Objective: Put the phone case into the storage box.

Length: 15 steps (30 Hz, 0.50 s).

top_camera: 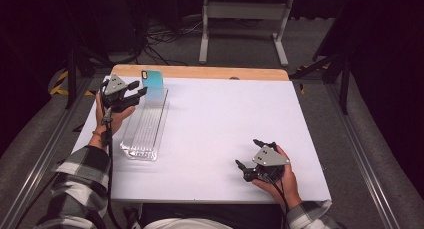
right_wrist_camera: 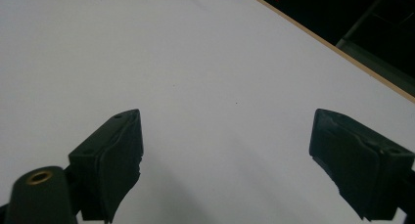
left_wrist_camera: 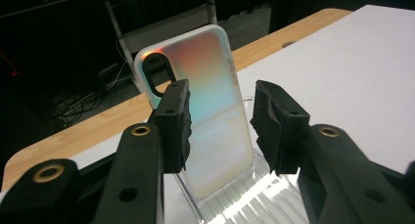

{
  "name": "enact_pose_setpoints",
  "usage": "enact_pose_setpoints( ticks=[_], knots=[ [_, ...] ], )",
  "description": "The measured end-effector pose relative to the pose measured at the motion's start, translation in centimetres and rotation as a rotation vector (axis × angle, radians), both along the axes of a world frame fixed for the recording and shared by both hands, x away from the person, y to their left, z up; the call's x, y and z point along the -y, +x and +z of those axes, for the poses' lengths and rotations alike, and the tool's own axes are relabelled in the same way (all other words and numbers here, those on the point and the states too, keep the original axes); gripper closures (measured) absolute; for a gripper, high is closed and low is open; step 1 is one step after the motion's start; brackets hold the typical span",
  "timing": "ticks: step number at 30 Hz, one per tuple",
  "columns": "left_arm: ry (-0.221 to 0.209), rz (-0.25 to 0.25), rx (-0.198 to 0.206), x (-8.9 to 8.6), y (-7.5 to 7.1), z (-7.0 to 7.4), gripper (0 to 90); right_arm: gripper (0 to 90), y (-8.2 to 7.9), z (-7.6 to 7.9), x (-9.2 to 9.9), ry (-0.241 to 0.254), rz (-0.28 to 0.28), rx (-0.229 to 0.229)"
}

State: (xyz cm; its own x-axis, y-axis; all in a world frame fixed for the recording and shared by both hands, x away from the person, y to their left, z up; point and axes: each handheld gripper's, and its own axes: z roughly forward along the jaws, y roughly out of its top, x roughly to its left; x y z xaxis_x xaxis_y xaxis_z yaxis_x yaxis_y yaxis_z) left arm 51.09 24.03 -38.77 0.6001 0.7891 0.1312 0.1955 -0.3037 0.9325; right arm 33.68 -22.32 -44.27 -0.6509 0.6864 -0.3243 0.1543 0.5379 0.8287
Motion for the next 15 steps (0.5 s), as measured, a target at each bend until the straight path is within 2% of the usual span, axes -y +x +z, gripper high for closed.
enact_pose_setpoints(
  ticks=[1, 4, 9, 15],
  knots=[
    [-0.005, -0.004, -0.003, 0.0, -0.1, 0.0, 56.9, 13.3, 0.0, 0.0, 0.0, 0.000, 0.000, 0.001],
    [0.020, -0.008, 0.019, 0.2, -0.6, 0.0, 54.4, 13.3, 0.0, 0.0, 0.0, 0.000, 0.000, 0.000],
    [0.009, -0.027, 0.021, 0.3, -0.9, 0.0, 50.5, 13.3, 0.0, 0.0, 0.0, -0.001, 0.002, 0.000],
    [0.000, -0.029, 0.029, 0.5, -1.4, 0.1, 41.5, 13.3, -0.1, 0.0, -0.1, -0.005, 0.005, 0.002]
  ],
)
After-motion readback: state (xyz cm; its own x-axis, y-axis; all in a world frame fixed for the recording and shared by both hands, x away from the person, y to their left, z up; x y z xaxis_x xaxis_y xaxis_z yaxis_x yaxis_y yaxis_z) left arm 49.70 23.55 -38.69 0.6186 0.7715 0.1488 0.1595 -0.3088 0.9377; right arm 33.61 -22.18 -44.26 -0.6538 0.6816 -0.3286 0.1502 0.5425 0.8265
